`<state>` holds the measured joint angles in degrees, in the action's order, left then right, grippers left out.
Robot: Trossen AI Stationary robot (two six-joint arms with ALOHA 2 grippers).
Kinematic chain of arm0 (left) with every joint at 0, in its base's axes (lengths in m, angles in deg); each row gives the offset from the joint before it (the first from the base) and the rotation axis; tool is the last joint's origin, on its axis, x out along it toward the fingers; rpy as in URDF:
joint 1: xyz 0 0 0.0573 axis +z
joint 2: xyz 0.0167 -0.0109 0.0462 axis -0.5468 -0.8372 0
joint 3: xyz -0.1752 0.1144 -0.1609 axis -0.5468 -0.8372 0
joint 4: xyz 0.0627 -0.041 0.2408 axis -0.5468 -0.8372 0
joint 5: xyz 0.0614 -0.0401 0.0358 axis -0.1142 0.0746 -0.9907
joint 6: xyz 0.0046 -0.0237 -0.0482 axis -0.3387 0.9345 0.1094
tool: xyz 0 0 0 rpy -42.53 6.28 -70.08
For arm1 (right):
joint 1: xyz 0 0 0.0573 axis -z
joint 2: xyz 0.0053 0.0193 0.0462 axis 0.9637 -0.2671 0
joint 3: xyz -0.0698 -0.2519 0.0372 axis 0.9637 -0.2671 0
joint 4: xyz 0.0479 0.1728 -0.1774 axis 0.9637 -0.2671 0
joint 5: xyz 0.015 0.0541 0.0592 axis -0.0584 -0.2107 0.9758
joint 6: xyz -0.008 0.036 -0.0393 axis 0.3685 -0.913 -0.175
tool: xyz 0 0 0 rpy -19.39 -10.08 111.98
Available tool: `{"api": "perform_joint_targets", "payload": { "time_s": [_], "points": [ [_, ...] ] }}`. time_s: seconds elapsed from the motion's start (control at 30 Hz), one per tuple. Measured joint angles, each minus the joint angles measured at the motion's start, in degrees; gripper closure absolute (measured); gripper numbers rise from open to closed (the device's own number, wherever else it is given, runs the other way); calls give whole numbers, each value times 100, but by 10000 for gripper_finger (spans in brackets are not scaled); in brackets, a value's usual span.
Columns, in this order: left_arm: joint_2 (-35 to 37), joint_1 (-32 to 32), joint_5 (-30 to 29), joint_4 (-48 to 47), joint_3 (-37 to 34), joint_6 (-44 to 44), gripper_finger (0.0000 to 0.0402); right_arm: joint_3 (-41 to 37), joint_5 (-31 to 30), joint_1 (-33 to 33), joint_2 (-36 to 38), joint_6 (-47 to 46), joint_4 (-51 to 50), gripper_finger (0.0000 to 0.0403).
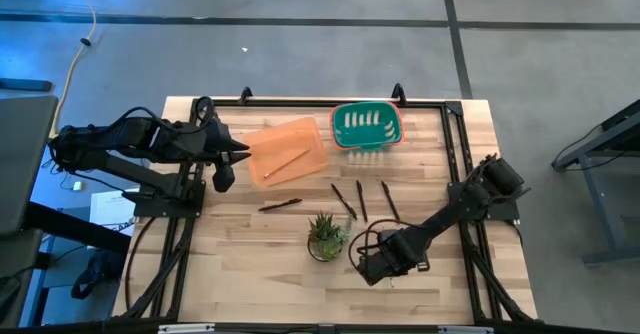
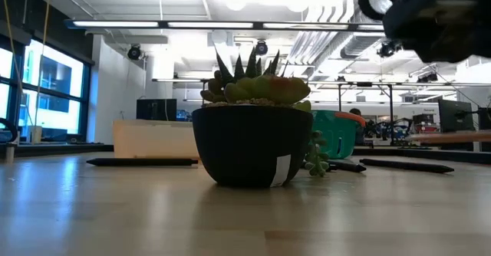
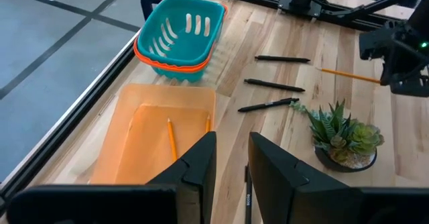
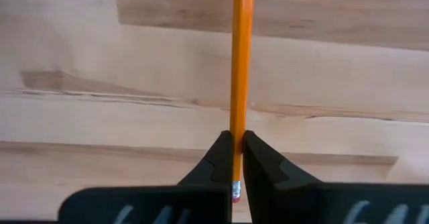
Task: Sort pens & pencils
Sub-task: Put the orange pencil into the orange bin
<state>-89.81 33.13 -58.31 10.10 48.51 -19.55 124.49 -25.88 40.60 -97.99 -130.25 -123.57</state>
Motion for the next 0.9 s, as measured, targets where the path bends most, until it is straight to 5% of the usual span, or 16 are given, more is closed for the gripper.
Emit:
{"api": "perform_joint_targets", "payload": {
  "time_s": [0.9],
  "points": [
    [-1,0,-8,243,0,0,325,0,-686,20,991,487,-294,403]
  ]
}}
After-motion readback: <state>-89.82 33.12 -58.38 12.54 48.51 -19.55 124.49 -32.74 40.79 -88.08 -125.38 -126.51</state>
